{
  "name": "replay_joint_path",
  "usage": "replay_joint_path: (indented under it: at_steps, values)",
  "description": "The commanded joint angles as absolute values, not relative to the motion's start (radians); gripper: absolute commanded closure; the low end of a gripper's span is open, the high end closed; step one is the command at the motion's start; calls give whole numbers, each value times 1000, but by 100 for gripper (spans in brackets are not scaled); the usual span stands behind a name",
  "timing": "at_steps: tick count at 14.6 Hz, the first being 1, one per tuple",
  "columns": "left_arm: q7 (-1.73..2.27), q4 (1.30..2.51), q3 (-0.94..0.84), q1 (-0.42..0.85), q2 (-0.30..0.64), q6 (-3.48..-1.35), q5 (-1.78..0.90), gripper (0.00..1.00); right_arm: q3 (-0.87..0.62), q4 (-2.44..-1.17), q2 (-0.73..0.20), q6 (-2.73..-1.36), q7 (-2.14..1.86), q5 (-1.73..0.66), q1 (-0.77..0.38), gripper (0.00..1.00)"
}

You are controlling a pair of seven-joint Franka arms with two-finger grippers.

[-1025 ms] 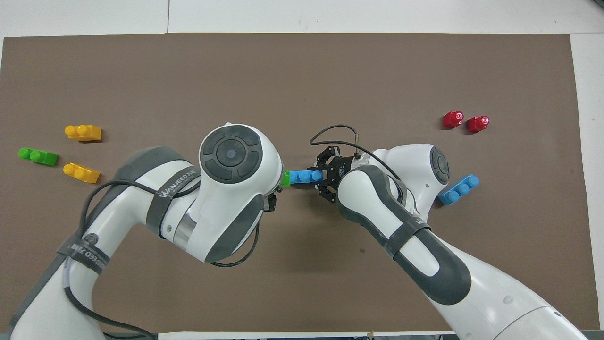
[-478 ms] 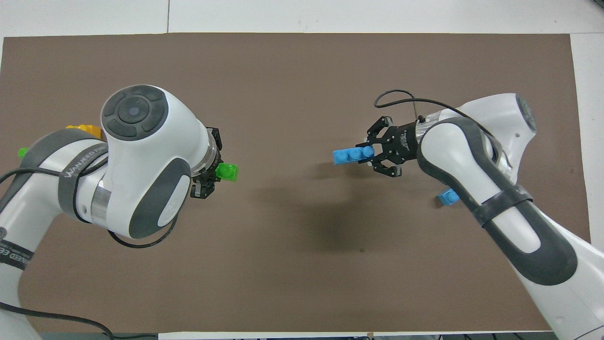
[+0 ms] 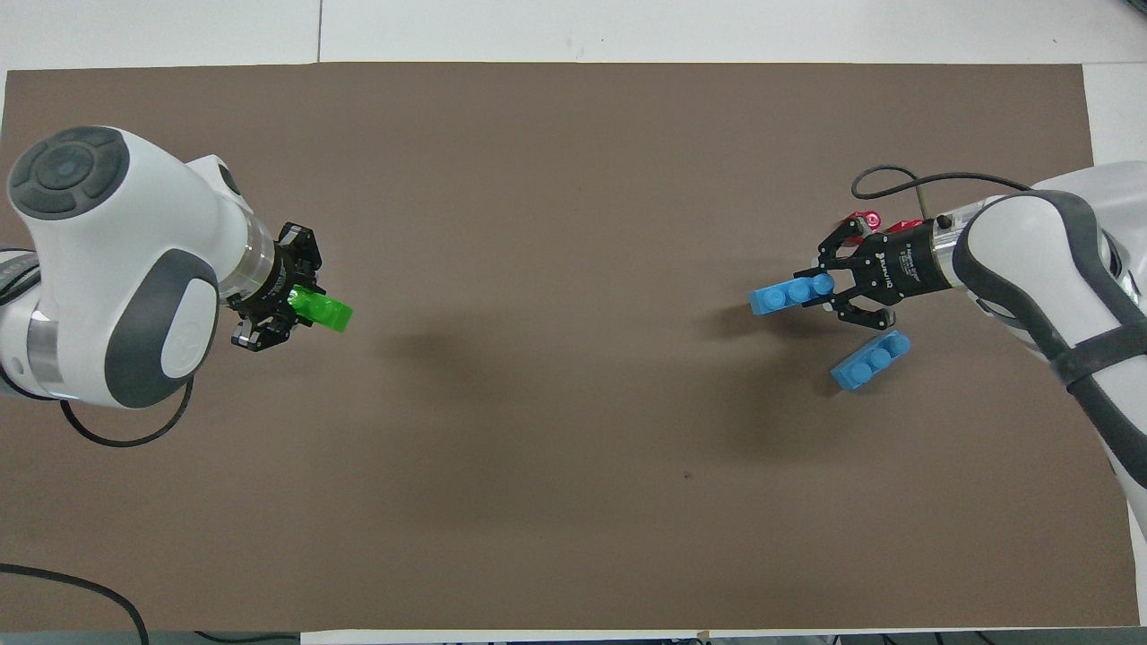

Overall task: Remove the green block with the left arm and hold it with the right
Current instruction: 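Carry the green block with the left gripper while the right gripper carries blue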

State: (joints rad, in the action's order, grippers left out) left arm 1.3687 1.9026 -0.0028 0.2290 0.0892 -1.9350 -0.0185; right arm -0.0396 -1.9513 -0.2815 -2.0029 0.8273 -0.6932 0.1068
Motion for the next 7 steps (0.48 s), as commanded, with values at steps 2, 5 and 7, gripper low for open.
replay_joint_path:
  at_steps: [2,5,7]
  values:
    - [1229,2031,-14,128,34,-2080,-20,100,-55,-1957,-301,-1996,736,-672,167,100]
    - [1070,2078,-14,52,26,-2152,-21,100,-54,-1951,-331,-2016,695,-669,178,100]
    - [1013,2105,-12,23,37,-2196,-21,100,-54,-1950,-344,-2028,684,-669,183,100]
